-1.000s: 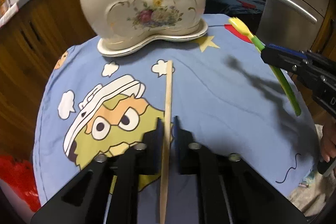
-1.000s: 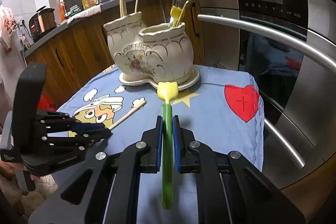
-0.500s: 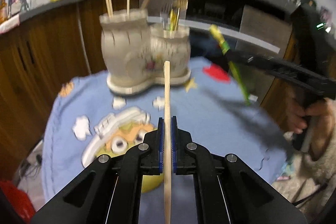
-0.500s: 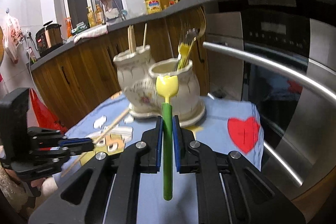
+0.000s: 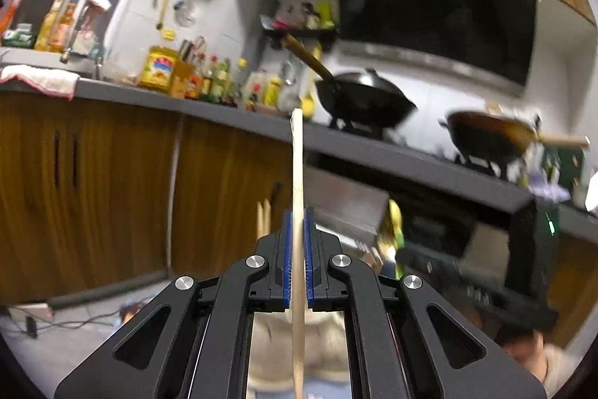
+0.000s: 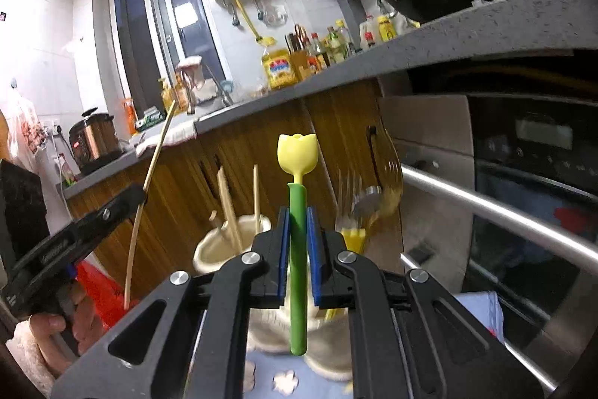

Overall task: Organize utensils
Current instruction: 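Drop the chopstick into the tall holder with left tool while right drops green spoon into small holder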

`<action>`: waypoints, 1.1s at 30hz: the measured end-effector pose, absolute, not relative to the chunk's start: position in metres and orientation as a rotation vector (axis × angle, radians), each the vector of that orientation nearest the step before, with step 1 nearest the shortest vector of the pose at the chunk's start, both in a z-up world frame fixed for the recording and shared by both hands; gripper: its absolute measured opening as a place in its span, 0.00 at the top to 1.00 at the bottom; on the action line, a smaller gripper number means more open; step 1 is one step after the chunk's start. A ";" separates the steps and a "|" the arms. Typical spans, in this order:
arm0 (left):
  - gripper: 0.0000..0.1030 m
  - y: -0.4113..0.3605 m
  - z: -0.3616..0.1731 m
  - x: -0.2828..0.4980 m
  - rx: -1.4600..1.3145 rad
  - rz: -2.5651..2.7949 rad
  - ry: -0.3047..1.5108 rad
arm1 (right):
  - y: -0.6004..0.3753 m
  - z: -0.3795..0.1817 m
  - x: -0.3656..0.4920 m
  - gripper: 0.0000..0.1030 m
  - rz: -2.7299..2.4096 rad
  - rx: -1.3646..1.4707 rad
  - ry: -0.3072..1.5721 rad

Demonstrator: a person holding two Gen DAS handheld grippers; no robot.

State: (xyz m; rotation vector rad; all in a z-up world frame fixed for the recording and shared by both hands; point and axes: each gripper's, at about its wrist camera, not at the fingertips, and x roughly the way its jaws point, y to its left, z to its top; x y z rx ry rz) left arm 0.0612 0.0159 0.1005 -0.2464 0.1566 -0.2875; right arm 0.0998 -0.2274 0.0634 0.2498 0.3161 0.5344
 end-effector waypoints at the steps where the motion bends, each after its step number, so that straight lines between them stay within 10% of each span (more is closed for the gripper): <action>1: 0.94 0.017 0.102 0.068 -0.258 -0.277 0.150 | -0.227 0.063 0.103 0.91 0.524 0.251 0.310; 33: 0.91 0.018 0.039 0.060 -0.152 -0.230 0.176 | -0.204 0.008 0.103 0.88 0.565 0.091 0.395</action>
